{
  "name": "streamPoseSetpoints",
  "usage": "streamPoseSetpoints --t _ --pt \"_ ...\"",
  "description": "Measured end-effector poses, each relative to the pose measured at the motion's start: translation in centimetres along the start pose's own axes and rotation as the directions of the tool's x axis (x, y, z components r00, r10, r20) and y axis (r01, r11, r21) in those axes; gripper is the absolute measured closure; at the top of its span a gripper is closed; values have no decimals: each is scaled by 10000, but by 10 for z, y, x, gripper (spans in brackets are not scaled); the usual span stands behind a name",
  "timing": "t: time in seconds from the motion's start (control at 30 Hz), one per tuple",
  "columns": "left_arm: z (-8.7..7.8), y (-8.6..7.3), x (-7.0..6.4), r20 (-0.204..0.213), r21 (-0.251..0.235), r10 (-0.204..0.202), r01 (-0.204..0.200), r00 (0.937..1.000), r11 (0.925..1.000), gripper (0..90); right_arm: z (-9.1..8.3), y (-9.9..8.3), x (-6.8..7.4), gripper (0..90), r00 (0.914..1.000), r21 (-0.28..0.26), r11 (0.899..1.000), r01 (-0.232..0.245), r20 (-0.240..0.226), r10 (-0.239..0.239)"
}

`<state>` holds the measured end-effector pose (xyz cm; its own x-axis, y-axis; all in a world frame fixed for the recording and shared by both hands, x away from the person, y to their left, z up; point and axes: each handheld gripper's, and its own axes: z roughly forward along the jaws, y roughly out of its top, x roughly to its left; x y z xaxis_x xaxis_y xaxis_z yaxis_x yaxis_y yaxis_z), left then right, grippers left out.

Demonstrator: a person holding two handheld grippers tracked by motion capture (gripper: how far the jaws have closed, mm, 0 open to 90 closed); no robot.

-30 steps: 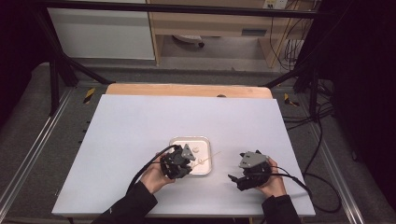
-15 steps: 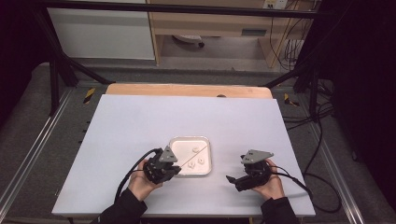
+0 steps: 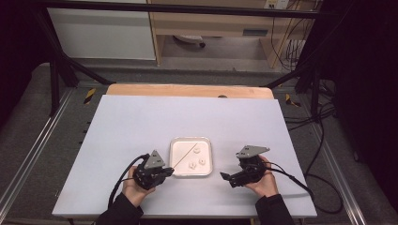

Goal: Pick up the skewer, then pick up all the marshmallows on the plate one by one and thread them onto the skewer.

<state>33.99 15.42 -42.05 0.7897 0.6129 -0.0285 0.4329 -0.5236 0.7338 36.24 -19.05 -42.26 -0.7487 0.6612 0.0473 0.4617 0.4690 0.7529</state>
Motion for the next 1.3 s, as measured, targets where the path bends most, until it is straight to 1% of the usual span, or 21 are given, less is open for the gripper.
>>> streamPoseSetpoints --t 0.1,0.13,0.23,0.37,0.43,0.57,0.67,0.9,1.13,1.3 --pt "-1 -4 3 72 -174 -216 217 9997 9996 887 4 6 2 22 9999 -26 9999 -155 -72 154" --pt "-2 -5 3 25 -246 -245 246 9997 9994 887 5 8 3 19 9998 2 9998 -182 -72 182" --pt "-3 -8 4 60 -360 -327 329 9994 9988 886 10 13 4 15 9995 -107 9996 -274 -181 273" --pt "-6 -11 3 -9 -610 -357 356 9994 9975 886 16 20 6 12 9993 -203 9992 -335 -163 332" --pt "-7 -12 3 -73 -697 -437 431 9990 9966 886 18 24 7 12 9986 -292 9984 -475 -236 468" --pt "-8 -14 4 -38 -765 -553 549 9985 9956 886 22 30 9 12 9981 -501 9971 -581 -231 570" --pt "-8 -15 4 7 -759 -608 607 9981 9953 886 25 34 10 12 9972 -538 9961 -692 -305 677" --pt "-8 -16 4 90 -844 -662 667 9978 9942 886 34 41 10 14 9976 -537 9964 -656 -246 644" --pt "-7 -16 3 157 -856 -751 762 9971 9934 886 45 48 11 29 9980 -384 9973 -624 -161 619" --pt "-7 -16 3 172 -840 -793 805 9967 9932 886 54 53 14 72 9992 -309 9990 -321 -250 313"
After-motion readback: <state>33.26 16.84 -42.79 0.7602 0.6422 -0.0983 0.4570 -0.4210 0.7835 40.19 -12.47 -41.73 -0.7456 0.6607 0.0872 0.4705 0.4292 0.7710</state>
